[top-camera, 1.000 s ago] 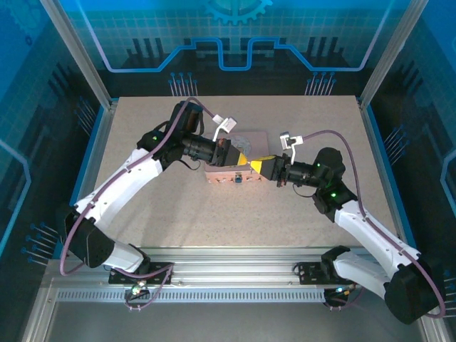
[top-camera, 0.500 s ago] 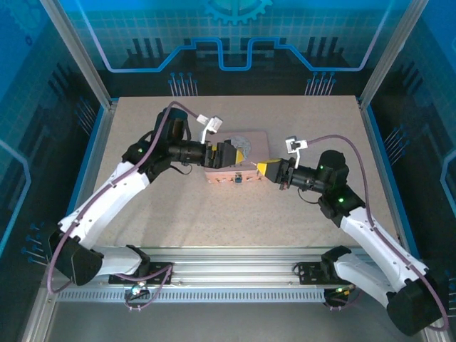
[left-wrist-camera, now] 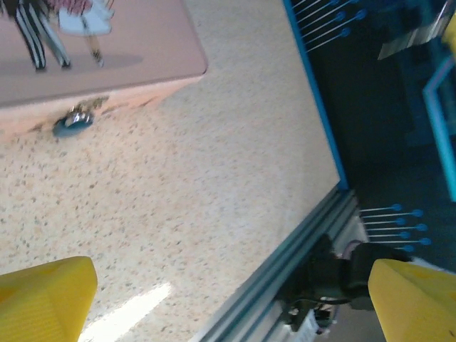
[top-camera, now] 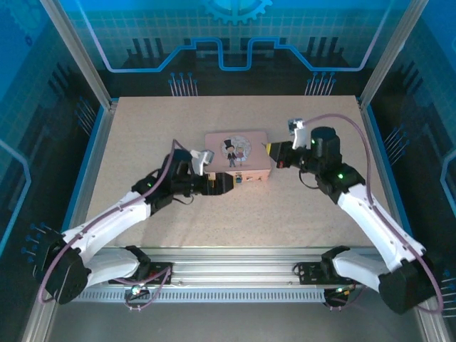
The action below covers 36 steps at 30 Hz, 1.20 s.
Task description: Unlock the padlock with the key
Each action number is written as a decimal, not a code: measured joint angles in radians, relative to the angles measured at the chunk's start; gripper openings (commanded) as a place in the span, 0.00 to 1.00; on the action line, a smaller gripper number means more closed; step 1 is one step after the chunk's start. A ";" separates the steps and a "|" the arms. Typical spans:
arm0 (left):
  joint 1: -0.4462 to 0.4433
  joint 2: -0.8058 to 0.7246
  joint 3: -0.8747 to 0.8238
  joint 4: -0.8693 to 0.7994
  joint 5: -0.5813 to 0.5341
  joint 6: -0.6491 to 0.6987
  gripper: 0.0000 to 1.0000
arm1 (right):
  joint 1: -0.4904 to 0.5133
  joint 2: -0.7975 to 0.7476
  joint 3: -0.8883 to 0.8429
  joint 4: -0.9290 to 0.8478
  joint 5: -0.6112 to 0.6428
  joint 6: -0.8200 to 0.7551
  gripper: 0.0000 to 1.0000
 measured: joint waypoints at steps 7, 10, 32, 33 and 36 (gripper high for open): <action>-0.100 0.082 -0.200 0.318 -0.201 -0.031 0.99 | -0.023 0.301 0.194 -0.022 0.133 -0.049 0.00; -0.103 0.182 -0.208 0.444 -0.255 -0.028 0.99 | -0.035 0.430 0.288 -0.022 0.162 -0.058 0.00; -0.122 0.673 -0.199 1.072 -0.370 0.086 0.99 | -0.046 0.972 0.793 -0.130 0.264 -0.093 0.00; -0.123 0.687 -0.193 1.086 -0.374 0.092 0.99 | -0.046 0.983 0.805 -0.138 0.264 -0.093 0.00; -0.125 0.720 -0.174 1.117 -0.381 0.108 0.99 | -0.046 1.009 0.826 -0.150 0.265 -0.098 0.00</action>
